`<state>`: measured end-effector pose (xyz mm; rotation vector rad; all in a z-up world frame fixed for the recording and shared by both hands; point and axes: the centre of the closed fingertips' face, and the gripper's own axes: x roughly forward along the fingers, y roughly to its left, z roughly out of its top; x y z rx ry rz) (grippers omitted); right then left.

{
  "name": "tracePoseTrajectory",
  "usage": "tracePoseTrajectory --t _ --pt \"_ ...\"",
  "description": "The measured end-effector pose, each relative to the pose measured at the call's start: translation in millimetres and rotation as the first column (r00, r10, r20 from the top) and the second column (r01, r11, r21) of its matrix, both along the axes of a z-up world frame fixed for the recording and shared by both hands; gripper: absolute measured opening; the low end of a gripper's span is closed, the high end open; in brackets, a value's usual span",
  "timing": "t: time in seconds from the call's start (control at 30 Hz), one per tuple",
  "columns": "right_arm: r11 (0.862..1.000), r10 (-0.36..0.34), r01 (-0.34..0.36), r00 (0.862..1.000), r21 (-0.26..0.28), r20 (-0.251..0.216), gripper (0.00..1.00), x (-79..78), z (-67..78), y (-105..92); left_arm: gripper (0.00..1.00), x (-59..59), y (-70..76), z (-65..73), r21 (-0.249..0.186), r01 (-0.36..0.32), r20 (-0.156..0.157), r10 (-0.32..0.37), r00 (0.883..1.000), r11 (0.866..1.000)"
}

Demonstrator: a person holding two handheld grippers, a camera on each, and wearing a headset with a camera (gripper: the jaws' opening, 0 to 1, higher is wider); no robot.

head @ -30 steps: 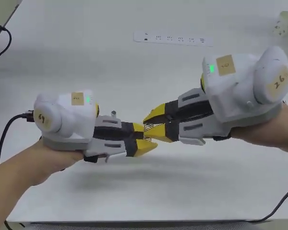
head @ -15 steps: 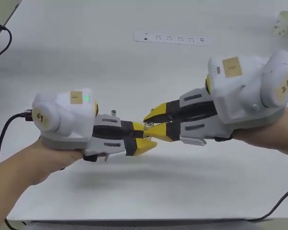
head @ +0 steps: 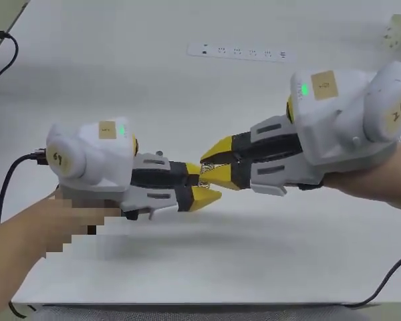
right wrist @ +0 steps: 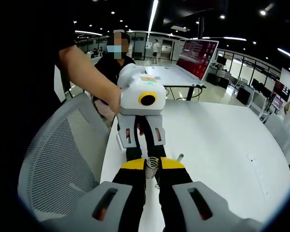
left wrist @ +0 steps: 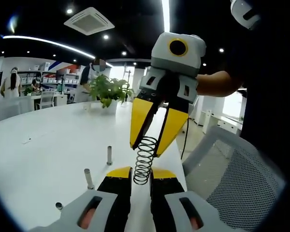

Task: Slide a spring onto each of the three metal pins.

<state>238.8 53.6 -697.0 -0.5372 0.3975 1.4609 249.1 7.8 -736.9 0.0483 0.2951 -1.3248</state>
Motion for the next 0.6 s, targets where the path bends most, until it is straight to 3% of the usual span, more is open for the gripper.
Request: tracePoseTrajectory --t 0.37,0.6 --pt "1.0 0.004 -0.004 1.0 -0.006 0.012 0.06 1.5 -1.1 0.8 0.2 2.1 2.7 1.0 0.0 -0.026 0.0 0.026 1.0 1.0" --pt "1.0 -0.003 0.004 1.0 -0.007 0.027 0.06 4.8 2.4 -1.1 0.28 4.9 18.1 2.3 0.004 -0.072 0.009 0.072 0.997 0.997"
